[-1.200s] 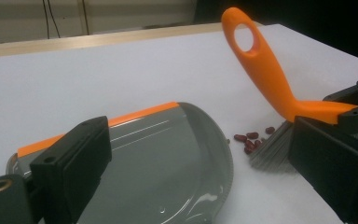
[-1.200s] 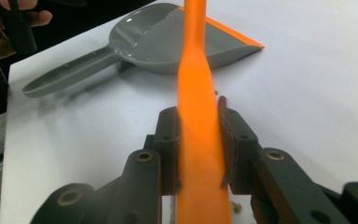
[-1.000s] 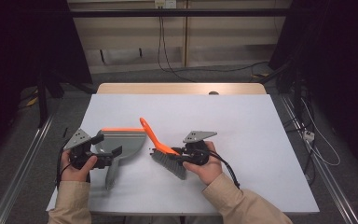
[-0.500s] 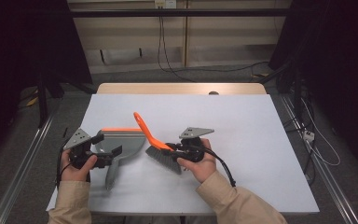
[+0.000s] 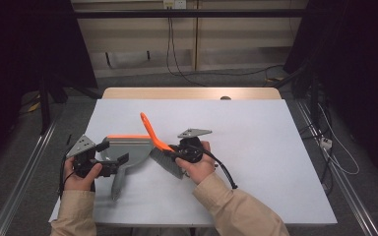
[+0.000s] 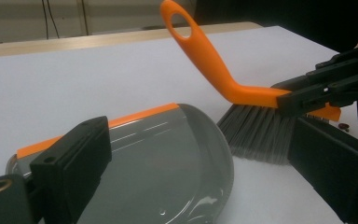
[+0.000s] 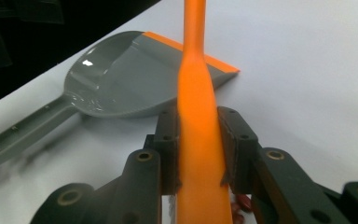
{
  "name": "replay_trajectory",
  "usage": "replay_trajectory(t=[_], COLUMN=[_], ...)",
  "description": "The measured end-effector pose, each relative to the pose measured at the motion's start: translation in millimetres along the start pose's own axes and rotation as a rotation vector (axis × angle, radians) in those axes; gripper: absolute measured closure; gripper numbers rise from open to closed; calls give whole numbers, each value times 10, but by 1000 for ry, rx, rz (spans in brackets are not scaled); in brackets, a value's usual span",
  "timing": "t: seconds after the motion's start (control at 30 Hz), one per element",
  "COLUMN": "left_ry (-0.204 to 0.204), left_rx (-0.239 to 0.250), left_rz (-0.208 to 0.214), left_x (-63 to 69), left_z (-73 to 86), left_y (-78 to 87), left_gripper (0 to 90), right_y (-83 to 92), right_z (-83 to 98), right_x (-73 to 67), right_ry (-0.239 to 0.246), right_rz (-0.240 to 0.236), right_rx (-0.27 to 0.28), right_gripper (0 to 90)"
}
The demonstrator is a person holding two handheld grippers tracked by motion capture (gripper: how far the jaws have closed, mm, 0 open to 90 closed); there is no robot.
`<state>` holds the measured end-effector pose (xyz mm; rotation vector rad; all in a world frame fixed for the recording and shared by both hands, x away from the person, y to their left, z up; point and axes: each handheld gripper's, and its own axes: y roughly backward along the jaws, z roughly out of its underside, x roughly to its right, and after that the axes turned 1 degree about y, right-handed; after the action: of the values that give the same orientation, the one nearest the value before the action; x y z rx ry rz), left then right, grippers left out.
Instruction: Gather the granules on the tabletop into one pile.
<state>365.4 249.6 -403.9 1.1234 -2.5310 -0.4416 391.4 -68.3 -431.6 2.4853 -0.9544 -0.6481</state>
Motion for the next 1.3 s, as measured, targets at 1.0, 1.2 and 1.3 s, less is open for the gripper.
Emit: replay_trajectory(t=[1.0,1.2,1.3], left_ry=[-16,-17,-15], left_rx=[-10,-14,-14], left_rz=[3,7,7], left_x=[44,41,36], left_z=[-10,-8,-7], left_y=[-33,-44,-45], left_gripper=[60,60,60], right_y=[532,465,458], right_z=[216,144,75], right_x=[347,318,318], right_ry=[-101,-116,-104], right_rz=[66,17,-4], right_rx=[36,48,67], right_gripper=[710,715,715])
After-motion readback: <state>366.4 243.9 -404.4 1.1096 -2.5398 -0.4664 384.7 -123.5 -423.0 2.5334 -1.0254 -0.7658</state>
